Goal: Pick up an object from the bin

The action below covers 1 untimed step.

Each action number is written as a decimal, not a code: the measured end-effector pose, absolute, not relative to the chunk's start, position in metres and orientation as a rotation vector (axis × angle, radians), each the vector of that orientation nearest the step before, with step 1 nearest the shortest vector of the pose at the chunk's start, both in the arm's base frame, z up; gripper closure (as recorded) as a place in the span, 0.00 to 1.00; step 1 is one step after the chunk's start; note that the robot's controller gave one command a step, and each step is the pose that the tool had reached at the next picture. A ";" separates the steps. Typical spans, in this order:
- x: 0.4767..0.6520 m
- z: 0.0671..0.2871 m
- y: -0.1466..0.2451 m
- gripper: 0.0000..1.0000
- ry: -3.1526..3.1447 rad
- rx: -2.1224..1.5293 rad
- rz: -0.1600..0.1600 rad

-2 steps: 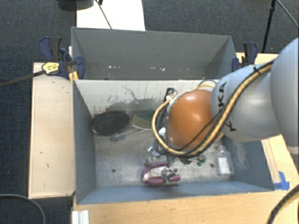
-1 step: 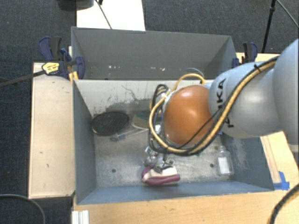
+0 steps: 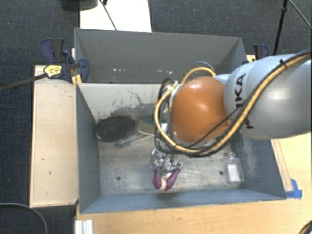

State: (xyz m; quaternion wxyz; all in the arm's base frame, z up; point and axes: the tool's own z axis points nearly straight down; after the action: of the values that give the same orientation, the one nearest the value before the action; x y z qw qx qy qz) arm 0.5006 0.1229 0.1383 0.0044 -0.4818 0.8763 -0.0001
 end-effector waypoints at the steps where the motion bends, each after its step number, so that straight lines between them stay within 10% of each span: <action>1: 0.498 0.127 0.122 1.00 2.750 -1.520 0.003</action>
Offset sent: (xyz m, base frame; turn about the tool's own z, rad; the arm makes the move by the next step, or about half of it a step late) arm -0.0029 -0.0014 -0.0106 -0.0104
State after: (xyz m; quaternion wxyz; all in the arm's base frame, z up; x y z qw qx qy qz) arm 0.4975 0.1219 0.1272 -0.0005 -0.4838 0.8752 0.0009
